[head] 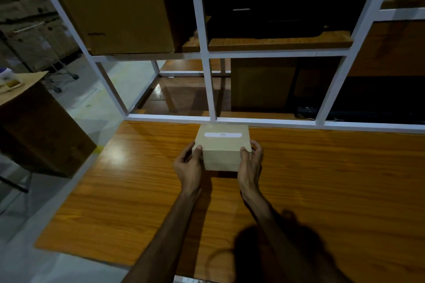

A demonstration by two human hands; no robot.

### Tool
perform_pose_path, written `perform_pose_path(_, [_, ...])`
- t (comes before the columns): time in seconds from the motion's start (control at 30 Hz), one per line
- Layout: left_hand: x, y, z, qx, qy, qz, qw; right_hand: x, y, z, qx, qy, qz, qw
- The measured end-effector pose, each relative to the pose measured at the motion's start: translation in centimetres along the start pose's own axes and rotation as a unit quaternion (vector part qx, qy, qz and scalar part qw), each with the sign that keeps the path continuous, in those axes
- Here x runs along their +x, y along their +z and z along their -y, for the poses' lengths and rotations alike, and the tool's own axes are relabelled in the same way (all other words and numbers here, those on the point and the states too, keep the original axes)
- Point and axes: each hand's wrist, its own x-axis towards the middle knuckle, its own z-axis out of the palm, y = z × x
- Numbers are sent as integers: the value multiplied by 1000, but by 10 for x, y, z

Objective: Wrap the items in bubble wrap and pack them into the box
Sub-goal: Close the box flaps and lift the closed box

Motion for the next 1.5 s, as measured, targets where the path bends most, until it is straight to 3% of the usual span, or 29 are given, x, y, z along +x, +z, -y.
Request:
perform_pose_path(0.97, [44,-26,44,93,-6,53,994,3,13,-48,-77,-3,120,990])
perform_pose_path(1.2, [39,-30,46,180,46,31,982,4,2,-57,-126,-14,137,982])
perform_pose_path(1.5, [31,-33,38,246,7,2,969,11,-21,-40,-150,8,169,974])
